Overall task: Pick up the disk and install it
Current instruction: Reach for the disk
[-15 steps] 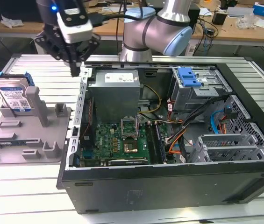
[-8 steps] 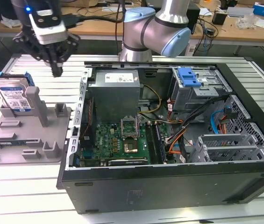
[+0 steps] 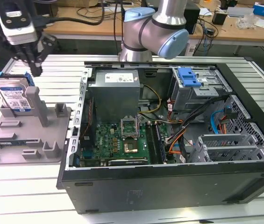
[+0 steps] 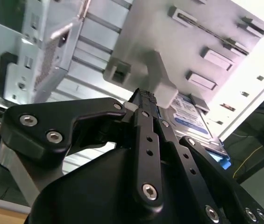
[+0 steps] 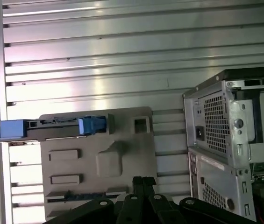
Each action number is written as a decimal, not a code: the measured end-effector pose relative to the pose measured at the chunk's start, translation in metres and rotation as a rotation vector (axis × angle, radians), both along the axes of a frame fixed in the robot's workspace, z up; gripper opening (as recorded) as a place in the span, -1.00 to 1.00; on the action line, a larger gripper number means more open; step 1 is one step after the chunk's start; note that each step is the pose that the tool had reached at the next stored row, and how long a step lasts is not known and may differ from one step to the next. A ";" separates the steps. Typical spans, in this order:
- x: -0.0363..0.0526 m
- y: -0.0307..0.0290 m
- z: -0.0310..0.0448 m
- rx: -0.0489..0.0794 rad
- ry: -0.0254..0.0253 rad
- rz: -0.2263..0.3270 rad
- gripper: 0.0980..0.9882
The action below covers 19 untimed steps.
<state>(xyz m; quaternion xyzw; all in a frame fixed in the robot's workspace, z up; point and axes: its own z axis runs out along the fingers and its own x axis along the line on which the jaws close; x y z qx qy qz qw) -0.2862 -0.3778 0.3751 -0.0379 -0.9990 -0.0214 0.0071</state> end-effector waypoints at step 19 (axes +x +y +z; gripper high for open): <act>-0.0867 0.0399 -0.0124 0.000 0.0080 0.000 -0.98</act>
